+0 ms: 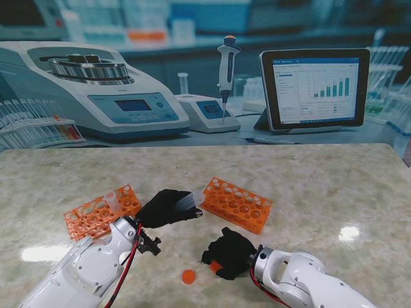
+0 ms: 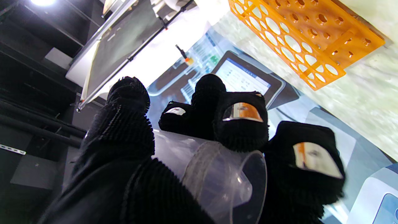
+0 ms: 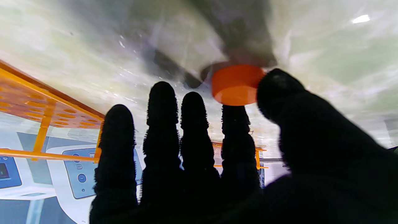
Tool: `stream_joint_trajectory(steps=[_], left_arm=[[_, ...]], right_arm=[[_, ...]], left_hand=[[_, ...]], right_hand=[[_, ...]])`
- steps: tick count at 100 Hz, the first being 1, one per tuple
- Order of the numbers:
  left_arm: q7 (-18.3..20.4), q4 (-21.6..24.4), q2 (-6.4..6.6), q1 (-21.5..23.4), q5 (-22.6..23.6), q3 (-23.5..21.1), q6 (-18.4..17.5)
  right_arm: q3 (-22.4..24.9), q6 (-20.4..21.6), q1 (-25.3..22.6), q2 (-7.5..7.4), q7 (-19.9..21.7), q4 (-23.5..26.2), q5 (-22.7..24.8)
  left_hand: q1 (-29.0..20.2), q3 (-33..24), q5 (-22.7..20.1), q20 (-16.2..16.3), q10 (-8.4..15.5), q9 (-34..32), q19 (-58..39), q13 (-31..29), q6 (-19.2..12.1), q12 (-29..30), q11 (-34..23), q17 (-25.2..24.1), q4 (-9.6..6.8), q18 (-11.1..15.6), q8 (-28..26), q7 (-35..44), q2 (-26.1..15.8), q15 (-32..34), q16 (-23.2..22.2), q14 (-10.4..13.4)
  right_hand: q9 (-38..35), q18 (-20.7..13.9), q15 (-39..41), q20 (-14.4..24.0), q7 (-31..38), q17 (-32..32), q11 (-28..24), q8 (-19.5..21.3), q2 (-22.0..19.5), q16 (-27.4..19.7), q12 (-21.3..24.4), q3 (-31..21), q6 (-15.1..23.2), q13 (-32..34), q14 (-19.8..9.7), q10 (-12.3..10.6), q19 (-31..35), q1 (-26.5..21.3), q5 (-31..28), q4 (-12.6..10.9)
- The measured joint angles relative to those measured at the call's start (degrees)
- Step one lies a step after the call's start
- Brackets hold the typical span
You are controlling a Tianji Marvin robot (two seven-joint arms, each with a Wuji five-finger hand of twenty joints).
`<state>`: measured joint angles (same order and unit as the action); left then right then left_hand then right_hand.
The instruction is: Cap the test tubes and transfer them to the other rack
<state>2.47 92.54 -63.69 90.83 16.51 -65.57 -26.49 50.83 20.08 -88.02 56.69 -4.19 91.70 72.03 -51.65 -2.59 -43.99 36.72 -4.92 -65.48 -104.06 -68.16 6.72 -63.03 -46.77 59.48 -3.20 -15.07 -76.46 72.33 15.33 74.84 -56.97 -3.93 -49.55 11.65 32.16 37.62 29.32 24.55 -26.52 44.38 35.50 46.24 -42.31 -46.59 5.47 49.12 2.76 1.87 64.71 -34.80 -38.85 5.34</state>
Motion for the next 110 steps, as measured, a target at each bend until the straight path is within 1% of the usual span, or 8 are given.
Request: stream_joint_trajectory(steps=[8, 20, 28, 39, 44, 68, 83, 110], left_arm=[[0.0, 0.0, 0.0, 0.0, 0.0, 0.0, 0.0], [0.0, 0.0, 0.0, 0.0, 0.0, 0.0, 0.0], [0.0, 0.0, 0.0, 0.0, 0.0, 0.1, 0.1], [0.0, 0.0, 0.0, 0.0, 0.0, 0.1, 0.2], [0.0, 0.0, 0.0, 0.0, 0.1, 0.1, 0.2], [0.0, 0.0, 0.01, 0.0, 0.1, 0.1, 0.2], [0.0, 0.0, 0.01, 0.0, 0.1, 0.1, 0.2], [-0.1, 0.0, 0.07, -0.1, 1.9, 0.1, 0.5]], right_arm=[[-0.3, -0.1, 0.5, 0.0, -0.2, -0.4, -0.2], [-1.1, -0.2, 1.3, 0.01, -0.7, -1.1, -0.3], [-1.3, -0.4, 1.7, 0.03, -1.1, -1.5, -0.3], [-1.6, -0.4, 2.0, 0.03, -1.8, -1.9, -0.3], [-1.8, -0.4, 2.1, 0.03, -2.1, -2.1, -0.3], [-2.8, -0.4, 2.9, 0.03, -3.8, -3.1, -0.6], [-3.5, -0.3, 3.5, 0.02, -4.2, -3.6, -0.9], [-4.1, -0.2, 4.2, 0.07, -4.6, -4.1, -1.5]], left_hand=[[0.0, 0.0, 0.0, 0.0, 0.0, 0.0, 0.0, 0.0, 0.0, 0.1, 0.0, 0.0, 0.0, 0.0, 0.0, 0.0, 0.0, 0.0, 0.0, 0.0], [0.0, 0.0, 0.0, 0.0, 0.0, 0.0, 0.0, 0.0, 0.0, 0.5, 0.0, 0.0, 0.0, 0.0, 0.0, 0.0, 0.0, 0.0, 0.0, 0.0], [0.0, 0.0, 0.0, 0.0, 0.0, 0.0, 0.0, 0.0, 0.0, 0.5, 0.0, 0.0, 0.0, -0.1, 0.0, 0.0, 0.0, 0.0, 0.0, 0.0], [0.0, 0.0, 0.0, 0.0, 0.0, 0.0, 0.0, 0.0, 0.0, 0.5, 0.0, 0.0, 0.0, -0.1, 0.0, 0.0, 0.0, 0.0, 0.0, 0.0], [0.0, 0.0, 0.0, -0.1, 0.0, 0.0, 0.0, 0.0, 0.0, 0.5, 0.0, 0.0, 0.0, -0.1, 0.0, 0.0, 0.0, 0.0, 0.0, 0.0], [0.0, 0.0, 0.0, -0.1, 0.0, 0.0, 0.0, 0.0, 0.0, 0.5, 0.0, 0.0, 0.0, -0.2, 0.0, 0.0, 0.0, -0.1, 0.0, 0.0], [0.0, 0.0, 0.0, -0.1, 0.0, 0.0, 0.0, 0.0, 0.0, 0.5, 0.0, 0.0, 0.0, -0.2, 0.0, 0.0, 0.0, -0.1, 0.0, 0.0], [0.0, 0.0, 0.0, -0.1, 0.0, 0.0, 0.0, 0.0, 0.0, 0.5, 0.0, 0.0, 0.0, -0.2, 0.0, 0.0, 0.0, -0.1, 0.0, 0.0]], right_hand=[[-1.2, -0.5, -0.6, 0.1, 1.0, 0.5, -0.5, 0.0, 0.6, 0.1, -0.6, -0.3, 0.9, 0.0, 0.0, -0.1, 0.0, -1.4, 0.0, 1.1], [-2.2, -0.5, -0.6, 0.1, 3.5, 1.4, -0.7, -0.9, 1.7, 0.6, -5.2, -0.9, 1.0, 0.7, -0.1, -0.1, 0.3, -3.0, 0.1, 2.3], [-3.0, -0.5, 0.8, 0.1, 4.2, 2.0, -0.7, -1.1, 1.8, 0.6, -6.4, -0.9, 1.8, 1.6, -0.1, -0.1, 0.7, -3.2, 0.1, 3.3], [-3.7, -0.8, 0.8, 0.1, 5.4, 3.2, -0.9, -1.6, 3.2, 1.5, -8.0, -1.5, 2.2, 2.6, -0.3, -0.1, 0.7, -4.6, 0.1, 3.5], [-3.6, -1.0, 0.8, 0.1, 6.0, 3.6, -0.8, -1.7, 3.2, 1.5, -8.1, -2.1, 2.2, 3.2, -0.4, -0.1, 0.8, -5.0, 0.1, 4.4], [-6.1, -1.1, 2.2, 0.1, 7.6, 5.6, -0.7, -2.6, 4.6, 2.9, -9.2, -4.5, 2.2, 4.4, -0.6, -0.1, 1.4, -5.0, -0.5, 4.9], [-6.7, -1.2, 3.5, 0.1, 9.9, 6.5, -0.6, -6.1, 4.8, 3.6, -9.8, -4.9, 2.3, 5.8, -0.9, -0.1, 2.1, -5.0, -0.5, 5.0], [-8.1, -1.3, 5.5, 0.1, 11.0, 8.0, -0.5, -7.0, 5.2, 5.0, -9.8, -5.1, 4.2, 7.5, -1.0, 0.0, 2.1, -5.0, -1.0, 6.1]])
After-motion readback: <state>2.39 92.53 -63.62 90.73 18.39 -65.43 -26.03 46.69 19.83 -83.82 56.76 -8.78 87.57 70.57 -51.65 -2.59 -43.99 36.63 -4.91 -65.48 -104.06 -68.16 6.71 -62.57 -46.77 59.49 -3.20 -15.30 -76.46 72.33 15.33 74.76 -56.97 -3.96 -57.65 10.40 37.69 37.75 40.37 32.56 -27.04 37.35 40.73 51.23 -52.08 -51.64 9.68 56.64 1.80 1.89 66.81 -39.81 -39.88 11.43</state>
